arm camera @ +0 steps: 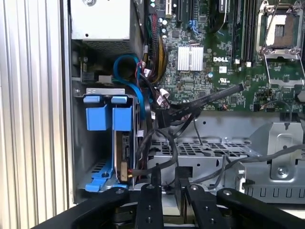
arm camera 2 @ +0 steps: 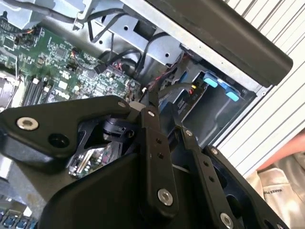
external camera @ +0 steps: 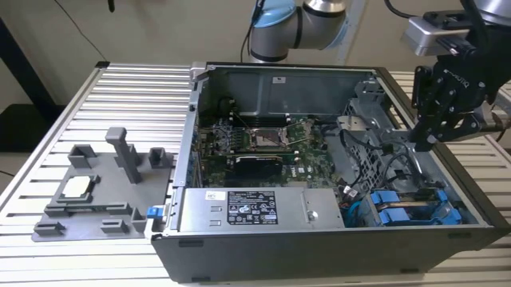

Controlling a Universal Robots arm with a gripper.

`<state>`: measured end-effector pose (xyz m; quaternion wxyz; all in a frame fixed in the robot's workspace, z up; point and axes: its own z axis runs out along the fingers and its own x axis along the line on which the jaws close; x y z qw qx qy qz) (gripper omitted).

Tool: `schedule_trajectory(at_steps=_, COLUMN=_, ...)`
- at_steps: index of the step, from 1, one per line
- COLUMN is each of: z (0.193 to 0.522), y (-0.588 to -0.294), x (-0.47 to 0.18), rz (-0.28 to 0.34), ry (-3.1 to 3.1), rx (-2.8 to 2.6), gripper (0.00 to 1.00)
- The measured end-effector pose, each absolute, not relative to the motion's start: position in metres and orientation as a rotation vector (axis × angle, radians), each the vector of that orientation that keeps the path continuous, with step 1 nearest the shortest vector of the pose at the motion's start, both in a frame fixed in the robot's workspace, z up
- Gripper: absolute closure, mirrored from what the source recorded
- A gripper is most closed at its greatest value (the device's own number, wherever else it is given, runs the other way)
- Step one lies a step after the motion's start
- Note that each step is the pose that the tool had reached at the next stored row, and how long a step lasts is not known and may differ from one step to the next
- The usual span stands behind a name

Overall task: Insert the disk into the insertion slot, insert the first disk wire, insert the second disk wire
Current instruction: 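Insert the first disk wire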

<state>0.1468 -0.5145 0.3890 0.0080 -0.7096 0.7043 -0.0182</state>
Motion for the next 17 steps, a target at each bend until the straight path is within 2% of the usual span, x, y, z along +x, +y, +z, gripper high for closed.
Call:
schedule_trajectory(at_steps=6, z=0.389, y=-0.511, x=0.133, rz=-0.077, ry=2.21, rx=-2.227, gripper=0.73)
schedule_trajectory(at_steps=17, z=0.39, y=-0.496, x=0.118, rz=-0.181, ry=2.249, rx=-2.272, gripper=0.73)
